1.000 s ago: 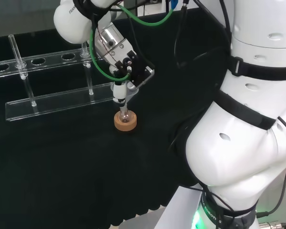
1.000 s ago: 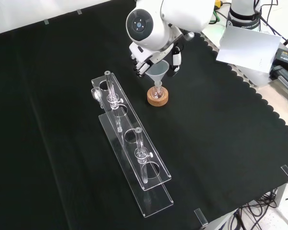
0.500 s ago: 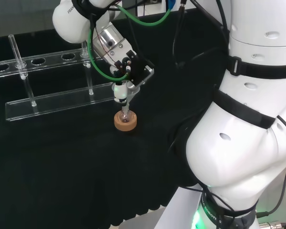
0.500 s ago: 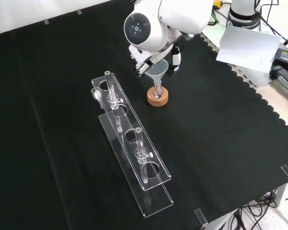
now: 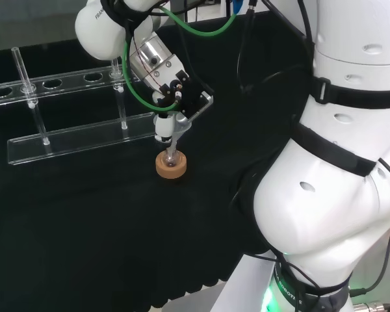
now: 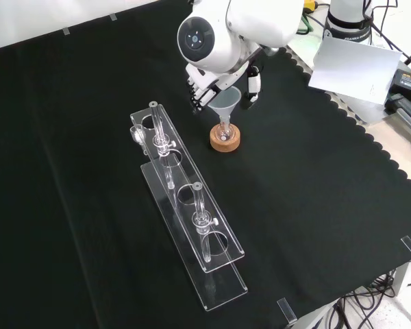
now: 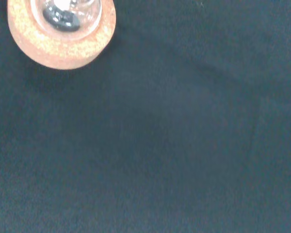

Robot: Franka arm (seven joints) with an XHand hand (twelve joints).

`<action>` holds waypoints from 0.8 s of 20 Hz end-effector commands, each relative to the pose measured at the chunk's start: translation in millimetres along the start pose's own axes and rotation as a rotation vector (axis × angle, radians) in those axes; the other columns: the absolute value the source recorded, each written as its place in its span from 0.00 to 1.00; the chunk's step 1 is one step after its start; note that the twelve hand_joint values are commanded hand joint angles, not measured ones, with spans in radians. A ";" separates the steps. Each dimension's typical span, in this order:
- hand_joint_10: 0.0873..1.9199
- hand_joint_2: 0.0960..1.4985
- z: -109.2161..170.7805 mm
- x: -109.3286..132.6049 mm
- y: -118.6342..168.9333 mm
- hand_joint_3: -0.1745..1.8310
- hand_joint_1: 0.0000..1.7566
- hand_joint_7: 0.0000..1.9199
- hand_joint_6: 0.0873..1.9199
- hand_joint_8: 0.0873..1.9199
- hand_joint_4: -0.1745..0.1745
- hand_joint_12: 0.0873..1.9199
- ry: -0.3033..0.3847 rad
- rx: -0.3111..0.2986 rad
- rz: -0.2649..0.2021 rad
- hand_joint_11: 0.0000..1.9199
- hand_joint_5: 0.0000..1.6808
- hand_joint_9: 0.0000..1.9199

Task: Place the funnel on the round-bottom flask.

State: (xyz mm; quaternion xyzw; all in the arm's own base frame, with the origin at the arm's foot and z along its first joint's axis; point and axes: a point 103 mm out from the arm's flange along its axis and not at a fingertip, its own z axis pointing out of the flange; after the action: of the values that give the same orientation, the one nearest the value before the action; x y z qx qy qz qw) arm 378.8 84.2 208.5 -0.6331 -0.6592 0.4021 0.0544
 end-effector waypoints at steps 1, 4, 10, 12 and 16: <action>0.35 0.38 -1.6 -1.4 1.1 0.35 0.29 0.00 0.00 0.19 0.41 0.70 0.008 0.031 -0.013 0.13 0.07 0.12; 0.37 0.38 -4.9 -1.2 -2.6 0.33 0.27 0.00 0.00 0.11 0.43 0.71 0.014 -0.007 -0.019 0.10 0.04 0.08; 0.39 0.38 -15.6 -8.2 -18.1 0.26 0.23 0.01 0.00 0.03 0.46 0.74 0.044 -0.158 -0.019 0.04 0.01 0.02; 0.37 0.40 -19.2 -14.1 -23.2 0.23 0.23 0.01 0.00 0.10 0.44 0.74 0.062 -0.188 -0.018 0.04 0.02 0.05; 0.36 0.41 -22.7 -27.3 -31.8 0.21 0.23 0.00 0.00 0.22 0.42 0.73 0.110 -0.226 -0.025 0.06 0.06 0.09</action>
State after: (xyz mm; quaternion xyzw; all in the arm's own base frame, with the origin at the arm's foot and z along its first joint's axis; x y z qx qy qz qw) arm 378.2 84.8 236.2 -0.6416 -0.6800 0.3535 0.0311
